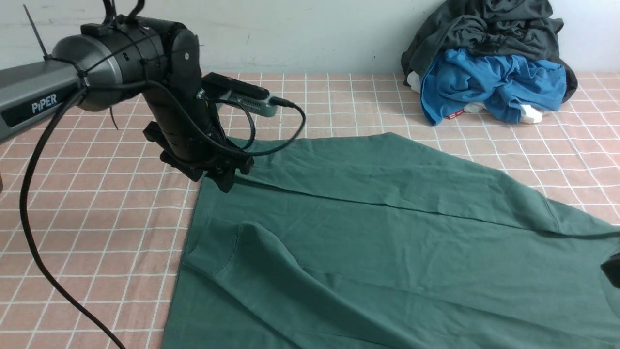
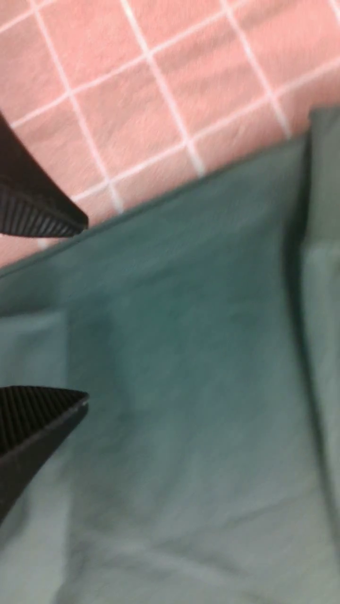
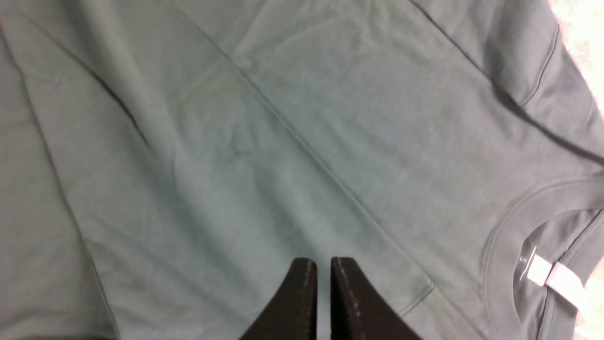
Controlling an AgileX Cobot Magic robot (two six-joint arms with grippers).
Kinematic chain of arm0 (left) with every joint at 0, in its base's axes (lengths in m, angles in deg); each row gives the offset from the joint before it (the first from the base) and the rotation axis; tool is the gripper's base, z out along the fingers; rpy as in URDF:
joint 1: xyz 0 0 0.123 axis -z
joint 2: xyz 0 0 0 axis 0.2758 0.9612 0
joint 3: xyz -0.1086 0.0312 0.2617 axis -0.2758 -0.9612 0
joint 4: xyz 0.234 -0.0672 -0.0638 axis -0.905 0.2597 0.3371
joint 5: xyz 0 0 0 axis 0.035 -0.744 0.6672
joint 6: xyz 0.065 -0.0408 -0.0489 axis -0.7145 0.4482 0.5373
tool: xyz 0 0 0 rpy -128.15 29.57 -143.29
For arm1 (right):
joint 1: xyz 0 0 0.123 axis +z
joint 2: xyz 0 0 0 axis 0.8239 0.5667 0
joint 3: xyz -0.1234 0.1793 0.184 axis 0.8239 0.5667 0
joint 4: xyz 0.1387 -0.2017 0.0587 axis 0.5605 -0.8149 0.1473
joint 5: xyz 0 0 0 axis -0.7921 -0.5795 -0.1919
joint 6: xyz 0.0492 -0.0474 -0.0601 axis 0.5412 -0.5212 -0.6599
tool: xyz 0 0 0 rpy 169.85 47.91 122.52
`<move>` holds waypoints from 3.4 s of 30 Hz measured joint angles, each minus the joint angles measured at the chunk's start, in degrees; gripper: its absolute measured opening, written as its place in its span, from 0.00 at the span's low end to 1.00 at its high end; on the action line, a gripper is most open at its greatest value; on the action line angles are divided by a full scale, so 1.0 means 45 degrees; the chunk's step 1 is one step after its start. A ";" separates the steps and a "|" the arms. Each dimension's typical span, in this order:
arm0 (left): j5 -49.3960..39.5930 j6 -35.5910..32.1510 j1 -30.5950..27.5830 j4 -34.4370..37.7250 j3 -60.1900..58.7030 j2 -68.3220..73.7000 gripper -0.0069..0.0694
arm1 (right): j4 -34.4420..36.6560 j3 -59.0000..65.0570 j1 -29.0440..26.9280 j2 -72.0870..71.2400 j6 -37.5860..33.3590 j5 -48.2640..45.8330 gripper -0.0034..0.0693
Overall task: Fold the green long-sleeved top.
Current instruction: Use the left arm to clamp the cuff farthest from it, then use the left arm to drag and drop the cuff onto the cuff closest to the left arm
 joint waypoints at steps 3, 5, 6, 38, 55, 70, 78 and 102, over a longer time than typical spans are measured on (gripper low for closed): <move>0.0624 0.0096 -0.0678 0.0534 0.0411 0.0462 0.61 | 0.0000 -0.0260 0.0000 0.0575 0.0015 0.0000 0.13; 0.0902 0.0107 -0.0931 0.0812 0.0618 0.0704 0.61 | 0.0000 -0.0324 0.0000 0.0765 0.0042 0.0000 0.13; 0.1205 0.0133 -0.1216 0.1150 0.0838 0.1012 0.61 | 0.0000 -0.0341 0.0000 0.0991 0.0072 0.0000 0.13; 0.1948 0.0091 -0.1814 0.3287 0.4242 0.4398 0.36 | 0.0000 -0.0352 0.0000 0.1928 0.0647 0.0193 0.15; -0.0722 -0.0829 -0.1814 0.3287 0.4146 0.3569 0.13 | -0.0520 -0.0352 0.0000 0.1933 0.0647 0.0445 0.15; 0.1098 -0.0817 -0.1014 0.3333 -0.6007 -0.4624 0.13 | -0.1239 -0.0352 0.0435 0.1118 0.0647 0.0541 0.15; 0.2968 -0.0551 0.0096 0.3614 -1.1091 -0.7578 0.13 | -0.1275 -0.0352 0.1838 0.0363 0.0647 0.0155 0.15; 0.4094 -0.0432 0.1385 0.2480 -1.1550 -0.8498 0.64 | -0.1275 -0.0352 0.2052 0.0363 0.0647 0.0000 0.20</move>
